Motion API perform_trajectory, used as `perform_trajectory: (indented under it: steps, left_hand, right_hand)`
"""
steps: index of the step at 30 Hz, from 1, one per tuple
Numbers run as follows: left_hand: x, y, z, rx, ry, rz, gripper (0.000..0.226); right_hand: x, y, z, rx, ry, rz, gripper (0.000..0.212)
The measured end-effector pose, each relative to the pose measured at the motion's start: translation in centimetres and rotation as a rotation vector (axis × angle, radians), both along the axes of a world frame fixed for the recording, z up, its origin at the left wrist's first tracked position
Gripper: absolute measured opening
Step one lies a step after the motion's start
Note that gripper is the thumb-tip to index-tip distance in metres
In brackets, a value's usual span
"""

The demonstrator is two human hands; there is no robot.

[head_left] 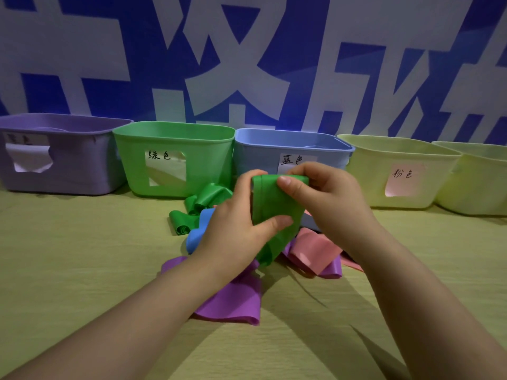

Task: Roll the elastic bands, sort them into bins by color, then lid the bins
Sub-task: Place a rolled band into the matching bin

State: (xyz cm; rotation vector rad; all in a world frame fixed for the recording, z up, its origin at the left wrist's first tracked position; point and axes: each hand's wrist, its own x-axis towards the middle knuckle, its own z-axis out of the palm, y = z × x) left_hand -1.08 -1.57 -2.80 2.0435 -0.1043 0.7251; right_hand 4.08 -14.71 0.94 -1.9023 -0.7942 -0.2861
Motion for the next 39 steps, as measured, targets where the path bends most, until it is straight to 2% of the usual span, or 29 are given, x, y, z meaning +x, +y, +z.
perform_trajectory:
  steps: [8, 16, 19, 21, 24, 28, 32, 36, 38, 39]
  left_hand:
    - [-0.4, -0.7, -0.1, -0.001, -0.025, -0.051, 0.06]
    - [0.0, -1.4, -0.9, 0.004, 0.049, -0.068, 0.063]
    - [0.2, -1.3, -1.1, -0.011, 0.094, -0.104, 0.035]
    - [0.4, -1.2, -1.3, -0.091, 0.129, -0.171, 0.023]
    - [0.8, -0.9, -1.3, -0.201, 0.151, -0.241, 0.023]
    - [0.9, -0.6, -1.0, -0.219, 0.115, -0.268, 0.024]
    - [0.9, -0.3, -0.9, -0.109, 0.195, -0.235, 0.017]
    - [0.7, 0.1, -1.3, 0.211, 0.491, -0.276, 0.021]
    - [0.7, 0.3, -1.6, 0.24, 0.573, -0.267, 0.022]
    - [0.8, 0.4, -1.6, 0.194, 0.596, -0.263, 0.021]
  right_hand:
    - [-0.6, 0.2, 0.4, 0.348, 0.013, 0.065, 0.012]
    - [-1.9, 0.4, 1.0, 0.588, 0.124, 0.239, 0.015]
    - [-1.7, 0.2, 1.1, 0.628, 0.154, 0.234, 0.014]
    - [-1.6, 0.2, 1.1, 0.622, 0.148, 0.19, 0.017]
    - [-1.2, -0.1, 1.2, 0.614, 0.132, 0.115, 0.022]
    - [-0.6, -0.8, 1.2, 0.64, 0.141, 0.058, 0.02]
    - [0.0, -0.9, 1.1, 0.662, 0.135, 0.008, 0.016]
    - [0.2, -1.1, 1.1, 0.704, 0.153, -0.03, 0.016]
    - [0.3, -1.1, 1.0, 0.714, 0.147, -0.056, 0.015]
    - [0.4, -1.2, 1.0, 0.714, 0.143, -0.065, 0.016]
